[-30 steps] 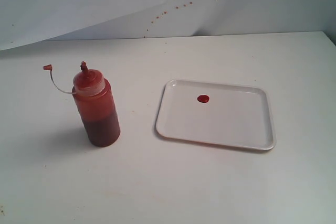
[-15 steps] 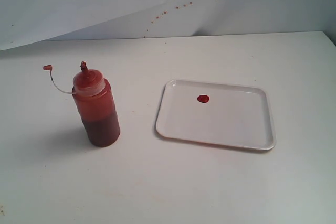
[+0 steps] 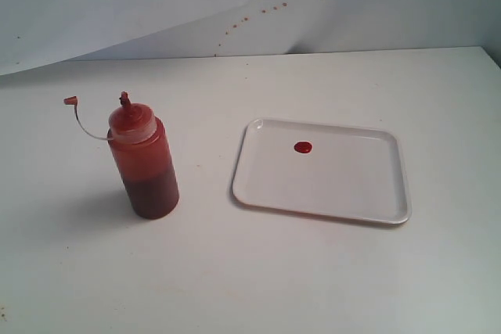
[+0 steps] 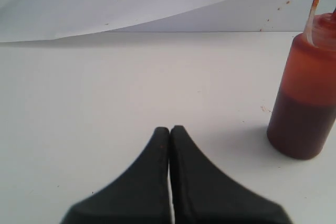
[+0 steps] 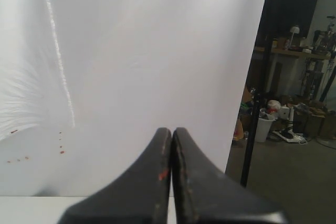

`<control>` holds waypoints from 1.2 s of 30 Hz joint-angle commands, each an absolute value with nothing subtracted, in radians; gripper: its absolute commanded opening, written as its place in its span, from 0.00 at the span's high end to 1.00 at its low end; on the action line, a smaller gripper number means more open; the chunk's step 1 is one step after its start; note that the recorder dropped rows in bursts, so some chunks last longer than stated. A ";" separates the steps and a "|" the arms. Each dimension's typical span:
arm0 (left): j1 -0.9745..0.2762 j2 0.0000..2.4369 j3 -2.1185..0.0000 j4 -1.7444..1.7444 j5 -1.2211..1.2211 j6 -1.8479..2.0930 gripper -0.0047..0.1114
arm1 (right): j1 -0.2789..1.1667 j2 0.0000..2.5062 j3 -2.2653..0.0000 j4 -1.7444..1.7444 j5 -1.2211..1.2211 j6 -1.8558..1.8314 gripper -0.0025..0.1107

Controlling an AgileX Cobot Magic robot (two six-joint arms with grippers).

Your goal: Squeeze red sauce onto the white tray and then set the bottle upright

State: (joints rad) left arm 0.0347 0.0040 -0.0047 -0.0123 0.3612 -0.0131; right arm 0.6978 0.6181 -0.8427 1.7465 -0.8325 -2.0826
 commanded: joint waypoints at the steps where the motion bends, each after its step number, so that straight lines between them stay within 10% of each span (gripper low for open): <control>1: 0.030 0.000 0.000 -0.016 0.347 -0.016 0.96 | 0.699 0.613 -0.837 1.744 -0.838 -2.085 0.98; 20: 0.030 0.000 0.000 -0.016 0.347 -0.016 0.96 | 0.670 0.613 -0.837 1.744 -0.830 -2.085 0.98; 36: 0.030 0.000 0.000 -0.016 0.347 -0.018 0.96 | 0.052 0.403 -0.785 1.744 -0.646 -1.881 0.98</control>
